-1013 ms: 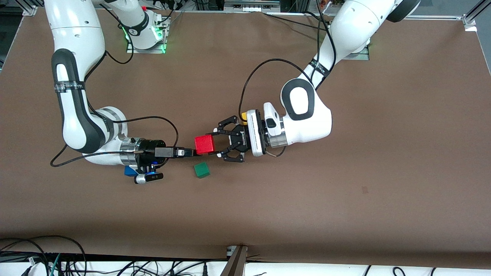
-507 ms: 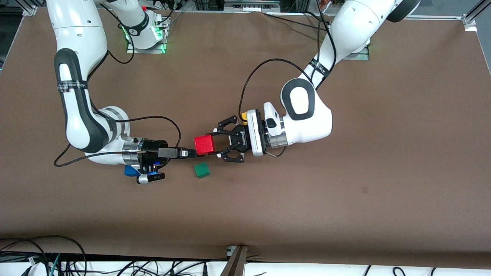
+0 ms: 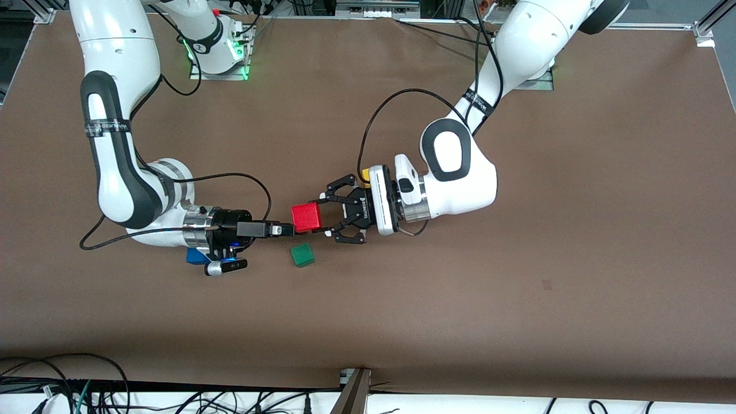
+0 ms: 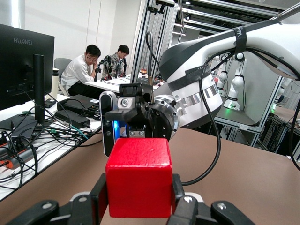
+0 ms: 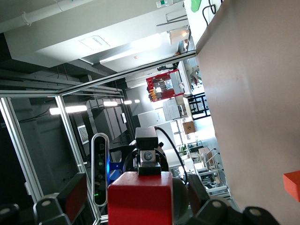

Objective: Pass red block to right arm, stack on blue
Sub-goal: 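Close the right gripper on the red cube held by the left gripper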

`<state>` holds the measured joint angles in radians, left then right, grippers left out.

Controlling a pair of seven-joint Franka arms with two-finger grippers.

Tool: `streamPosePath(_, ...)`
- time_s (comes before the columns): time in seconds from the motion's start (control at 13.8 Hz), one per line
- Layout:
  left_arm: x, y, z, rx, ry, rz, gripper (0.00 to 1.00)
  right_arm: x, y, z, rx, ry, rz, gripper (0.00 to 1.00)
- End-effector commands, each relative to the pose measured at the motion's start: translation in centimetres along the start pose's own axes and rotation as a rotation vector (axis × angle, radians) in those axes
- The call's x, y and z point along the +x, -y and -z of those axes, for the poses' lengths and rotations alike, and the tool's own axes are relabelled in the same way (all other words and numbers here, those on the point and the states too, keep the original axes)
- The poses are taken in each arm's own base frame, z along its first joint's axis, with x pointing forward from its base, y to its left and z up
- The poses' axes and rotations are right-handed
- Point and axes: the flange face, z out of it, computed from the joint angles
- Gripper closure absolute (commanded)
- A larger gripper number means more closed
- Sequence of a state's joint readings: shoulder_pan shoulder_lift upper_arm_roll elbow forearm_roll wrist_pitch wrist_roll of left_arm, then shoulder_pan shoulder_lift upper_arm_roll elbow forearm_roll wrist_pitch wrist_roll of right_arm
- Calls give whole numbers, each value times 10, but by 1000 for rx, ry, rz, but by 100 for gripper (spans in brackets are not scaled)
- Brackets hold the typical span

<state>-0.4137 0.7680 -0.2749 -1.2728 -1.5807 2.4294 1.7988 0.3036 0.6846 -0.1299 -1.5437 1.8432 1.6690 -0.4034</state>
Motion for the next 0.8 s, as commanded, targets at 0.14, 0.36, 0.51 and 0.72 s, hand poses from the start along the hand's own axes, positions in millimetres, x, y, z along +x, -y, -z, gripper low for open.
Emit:
streamPosePath(0.14, 6, 2, -6, 14, -32, -11, 100, -6, 10, 0, 14, -15, -5, 11)
streamPosePath(0.36, 5, 2, -6, 14, -31, -9, 100, -7, 7, 1, 10, -16, -12, 20)
streamPosePath(0.51, 5, 2, -6, 14, -31, -9, 100, -7, 7, 1, 10, -16, -12, 24)
streamPosePath(0.72, 5, 1, -7, 13, -31, -10, 100, -7, 7, 1, 11, -15, -12, 25)
